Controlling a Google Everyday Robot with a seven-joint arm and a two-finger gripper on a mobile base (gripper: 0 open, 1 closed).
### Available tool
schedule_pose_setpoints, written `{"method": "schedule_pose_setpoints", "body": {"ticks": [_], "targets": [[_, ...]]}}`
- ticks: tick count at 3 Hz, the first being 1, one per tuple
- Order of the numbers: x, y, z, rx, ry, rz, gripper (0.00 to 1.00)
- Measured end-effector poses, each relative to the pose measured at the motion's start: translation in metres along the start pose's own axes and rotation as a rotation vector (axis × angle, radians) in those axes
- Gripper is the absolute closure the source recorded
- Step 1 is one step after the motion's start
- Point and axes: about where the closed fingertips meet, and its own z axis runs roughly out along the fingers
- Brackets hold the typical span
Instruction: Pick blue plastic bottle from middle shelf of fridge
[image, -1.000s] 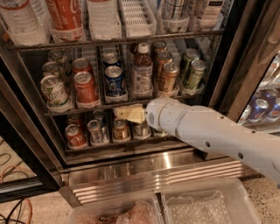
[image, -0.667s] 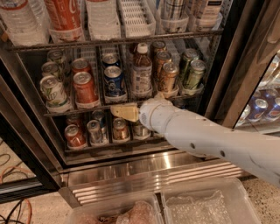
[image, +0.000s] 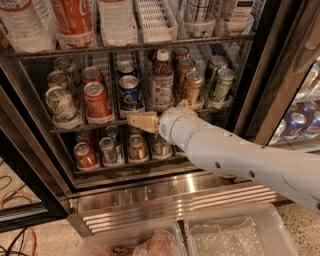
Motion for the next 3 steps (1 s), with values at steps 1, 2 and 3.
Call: {"method": "schedule_pose_setpoints", "body": {"ticks": [1, 2, 3], "targets": [[-0.0041, 0.0054, 0.0054, 0.009, -0.04, -0.011, 0.0], [-0.0051, 0.0067, 0.0089, 0.047, -0.091, -0.015, 0.01], [-0.007, 0.0028, 0.01, 0.107, -0.132, -0.032, 0.13]]}}
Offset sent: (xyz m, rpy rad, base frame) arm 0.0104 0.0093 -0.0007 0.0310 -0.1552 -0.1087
